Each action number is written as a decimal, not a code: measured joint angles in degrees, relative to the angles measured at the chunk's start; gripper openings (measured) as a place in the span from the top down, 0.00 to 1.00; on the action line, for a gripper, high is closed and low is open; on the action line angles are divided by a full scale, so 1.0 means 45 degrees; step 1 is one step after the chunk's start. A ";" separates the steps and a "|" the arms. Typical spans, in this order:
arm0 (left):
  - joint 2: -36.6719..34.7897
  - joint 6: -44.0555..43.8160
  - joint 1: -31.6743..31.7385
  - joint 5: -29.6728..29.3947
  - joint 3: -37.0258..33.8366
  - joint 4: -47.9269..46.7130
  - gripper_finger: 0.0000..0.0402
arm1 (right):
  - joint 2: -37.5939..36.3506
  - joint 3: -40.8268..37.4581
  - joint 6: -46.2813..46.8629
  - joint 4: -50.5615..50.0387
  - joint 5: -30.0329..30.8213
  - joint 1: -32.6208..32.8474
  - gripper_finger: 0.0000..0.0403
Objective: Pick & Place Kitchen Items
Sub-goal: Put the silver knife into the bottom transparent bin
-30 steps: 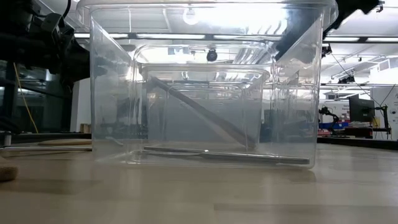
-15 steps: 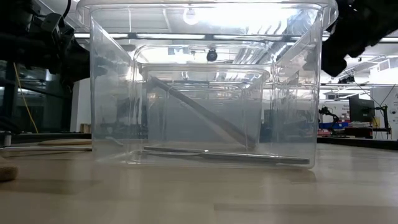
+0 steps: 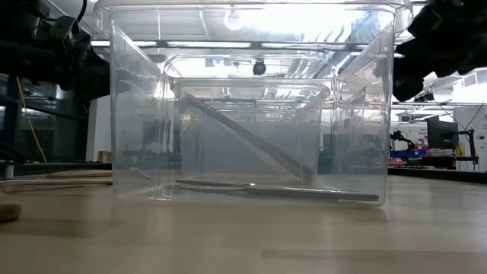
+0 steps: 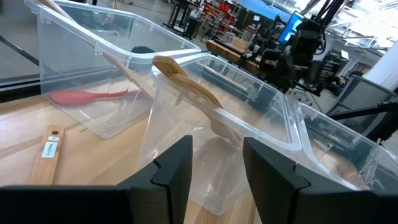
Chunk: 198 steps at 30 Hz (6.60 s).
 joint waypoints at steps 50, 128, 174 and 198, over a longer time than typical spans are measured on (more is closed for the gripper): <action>0.0005 0.0000 -0.0002 -0.0003 -0.0005 0.0000 0.64 | -0.3620 -0.1712 -0.1302 0.0245 0.0155 0.0000 0.59; 0.7198 0.2669 0.0007 0.0782 0.5838 -0.4659 0.64 | -0.3609 -0.1732 -0.1292 0.0288 0.0141 0.0000 0.59; 1.5454 -1.1473 0.3459 0.0765 0.5833 -0.2601 0.37 | -0.3609 -0.1732 -0.1292 0.0298 0.0136 0.0000 0.59; 1.5609 -1.2416 0.4005 0.1903 0.8083 -0.5850 0.37 | -0.3609 -0.1732 -0.1292 0.0293 0.0136 -0.0005 0.59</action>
